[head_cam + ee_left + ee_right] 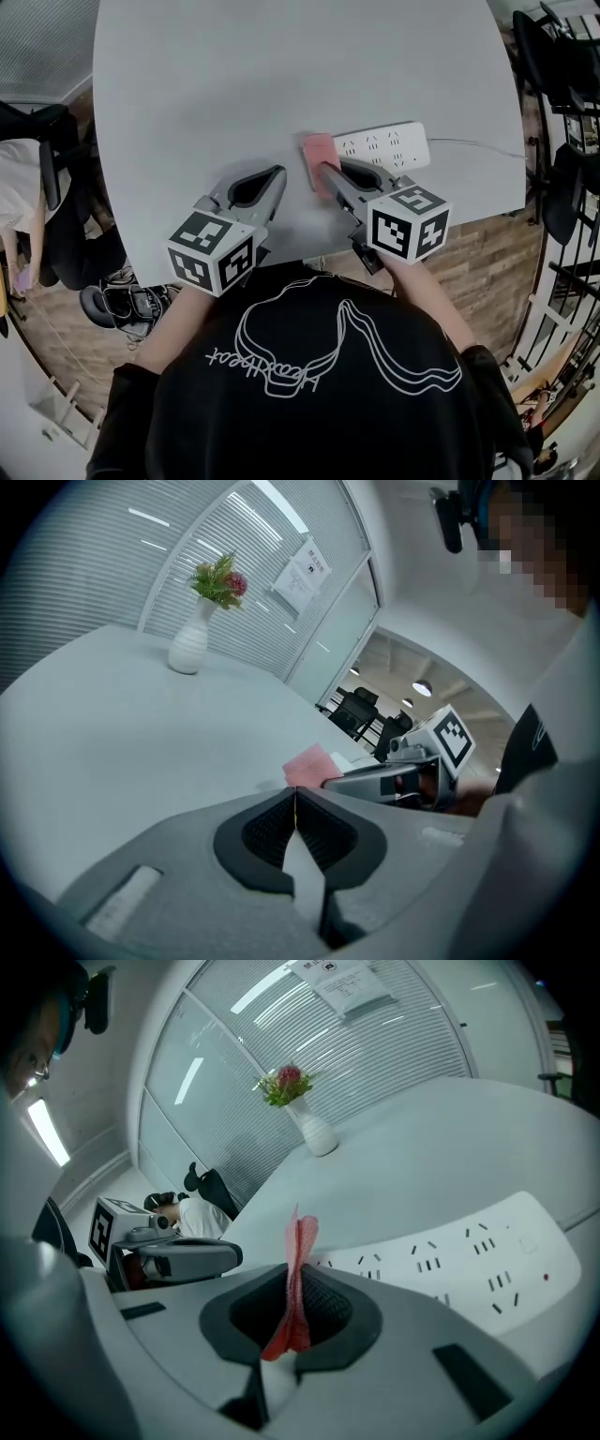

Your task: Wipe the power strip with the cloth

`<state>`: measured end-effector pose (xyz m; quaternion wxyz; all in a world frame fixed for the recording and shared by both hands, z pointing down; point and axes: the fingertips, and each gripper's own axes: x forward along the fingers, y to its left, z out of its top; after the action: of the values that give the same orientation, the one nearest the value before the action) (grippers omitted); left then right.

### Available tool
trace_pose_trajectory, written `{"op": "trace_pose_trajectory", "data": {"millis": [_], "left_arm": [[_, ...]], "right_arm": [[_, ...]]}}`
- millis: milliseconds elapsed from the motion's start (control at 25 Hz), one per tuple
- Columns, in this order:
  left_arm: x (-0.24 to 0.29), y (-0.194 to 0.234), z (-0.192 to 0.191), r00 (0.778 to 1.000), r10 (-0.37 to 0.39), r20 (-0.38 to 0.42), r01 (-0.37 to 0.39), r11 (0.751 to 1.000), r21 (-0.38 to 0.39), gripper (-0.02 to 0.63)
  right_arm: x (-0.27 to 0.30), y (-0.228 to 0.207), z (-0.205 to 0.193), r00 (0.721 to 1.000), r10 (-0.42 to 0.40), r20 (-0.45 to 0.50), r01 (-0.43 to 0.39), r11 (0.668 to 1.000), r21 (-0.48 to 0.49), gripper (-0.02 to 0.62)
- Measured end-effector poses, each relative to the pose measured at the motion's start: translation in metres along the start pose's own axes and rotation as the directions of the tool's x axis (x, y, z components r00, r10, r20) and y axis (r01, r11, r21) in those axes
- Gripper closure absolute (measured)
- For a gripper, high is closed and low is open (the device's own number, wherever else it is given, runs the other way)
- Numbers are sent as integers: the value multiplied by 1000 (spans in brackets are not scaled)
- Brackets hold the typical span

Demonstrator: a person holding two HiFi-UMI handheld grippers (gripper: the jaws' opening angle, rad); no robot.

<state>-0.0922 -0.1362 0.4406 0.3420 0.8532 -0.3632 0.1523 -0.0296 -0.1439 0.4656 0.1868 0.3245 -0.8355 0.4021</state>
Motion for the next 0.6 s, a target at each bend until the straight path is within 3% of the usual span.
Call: {"op": "trace_pose_trajectory", "data": {"millis": [600], "left_arm": [[2,1,-4,1000,-11,-18,10,1000,-15,591]], "right_arm": [[4,-5,-3,998,-61,-26,60,997,-44,555]]}}
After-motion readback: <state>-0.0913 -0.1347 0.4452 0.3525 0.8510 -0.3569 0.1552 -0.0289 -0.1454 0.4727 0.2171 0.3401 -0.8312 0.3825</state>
